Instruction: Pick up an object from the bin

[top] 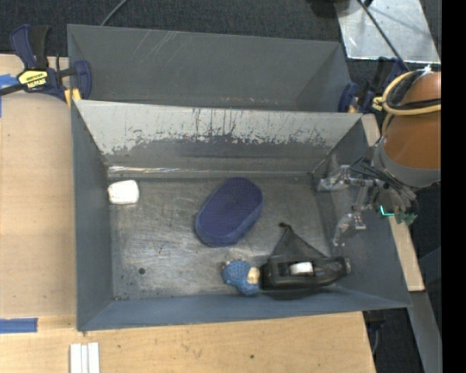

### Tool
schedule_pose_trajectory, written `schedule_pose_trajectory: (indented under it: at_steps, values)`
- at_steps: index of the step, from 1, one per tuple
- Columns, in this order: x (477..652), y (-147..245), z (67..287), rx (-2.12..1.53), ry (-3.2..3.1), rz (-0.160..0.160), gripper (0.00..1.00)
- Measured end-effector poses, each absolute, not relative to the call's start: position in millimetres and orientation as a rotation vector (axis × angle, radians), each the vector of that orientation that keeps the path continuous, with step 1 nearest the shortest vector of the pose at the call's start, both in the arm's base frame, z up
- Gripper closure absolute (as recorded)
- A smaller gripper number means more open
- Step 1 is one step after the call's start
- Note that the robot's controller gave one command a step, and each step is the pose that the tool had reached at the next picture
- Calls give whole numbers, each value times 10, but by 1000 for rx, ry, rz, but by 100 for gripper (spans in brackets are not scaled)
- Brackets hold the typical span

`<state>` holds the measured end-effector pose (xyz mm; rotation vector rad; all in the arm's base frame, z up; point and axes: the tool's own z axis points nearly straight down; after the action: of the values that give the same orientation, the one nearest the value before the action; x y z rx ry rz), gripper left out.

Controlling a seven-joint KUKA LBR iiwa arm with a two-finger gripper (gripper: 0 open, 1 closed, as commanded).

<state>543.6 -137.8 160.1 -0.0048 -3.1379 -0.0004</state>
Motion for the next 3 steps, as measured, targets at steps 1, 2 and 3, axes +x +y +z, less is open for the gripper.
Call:
schedule_pose_trajectory:
  at_steps: [1, 2, 3]
  values:
    - [5168, -1028, 1054, 174, -3158, 16, 0]
    - [5010, -448, 1053, 538, -3112, 19, 0]
    - [4956, 175, 1056, 998, -2997, 20, 0]
